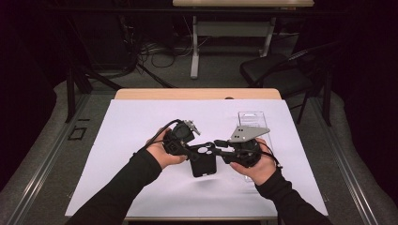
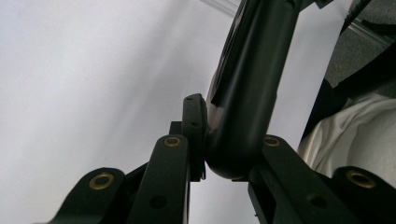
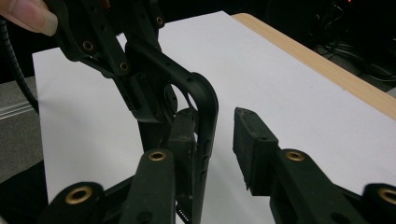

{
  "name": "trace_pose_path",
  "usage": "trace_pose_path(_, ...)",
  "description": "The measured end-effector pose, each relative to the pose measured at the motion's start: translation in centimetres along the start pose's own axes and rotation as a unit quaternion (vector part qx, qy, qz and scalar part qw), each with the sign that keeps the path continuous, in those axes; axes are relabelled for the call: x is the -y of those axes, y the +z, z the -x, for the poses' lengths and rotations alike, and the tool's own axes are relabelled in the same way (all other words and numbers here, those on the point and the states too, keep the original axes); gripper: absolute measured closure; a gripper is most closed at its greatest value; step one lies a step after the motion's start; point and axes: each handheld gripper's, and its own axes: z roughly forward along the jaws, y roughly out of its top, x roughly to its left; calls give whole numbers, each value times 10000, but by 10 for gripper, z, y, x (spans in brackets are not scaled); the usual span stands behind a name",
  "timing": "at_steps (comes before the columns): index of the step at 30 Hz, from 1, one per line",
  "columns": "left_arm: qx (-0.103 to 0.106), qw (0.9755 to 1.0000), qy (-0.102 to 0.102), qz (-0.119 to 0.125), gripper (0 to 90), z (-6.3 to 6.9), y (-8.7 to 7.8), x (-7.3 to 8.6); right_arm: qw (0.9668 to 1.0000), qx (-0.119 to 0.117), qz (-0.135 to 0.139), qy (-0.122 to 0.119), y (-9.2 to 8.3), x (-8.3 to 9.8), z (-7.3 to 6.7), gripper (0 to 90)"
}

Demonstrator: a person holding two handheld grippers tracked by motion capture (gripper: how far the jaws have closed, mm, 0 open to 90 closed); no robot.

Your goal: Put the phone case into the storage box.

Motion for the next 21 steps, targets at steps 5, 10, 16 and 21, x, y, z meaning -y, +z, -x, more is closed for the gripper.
trace_pose_path(5, -1, 10000, 26, 17, 814, 1, 1, -1, 9999, -109, -39, 71, 1, 2, 1, 721)
trace_pose_path(10, 20, 10000, 63, -14, 815, 2, 1, -1, 9997, -196, -69, 83, 2, 3, 2, 752)
trace_pose_path(16, 30, 10000, 83, -15, 814, 3, 1, -1, 9996, -240, -80, 93, 2, 3, 2, 778)
trace_pose_path(21, 25, 10000, 85, -4, 814, 2, 1, -1, 9996, -271, -86, 86, 2, 3, 2, 800)
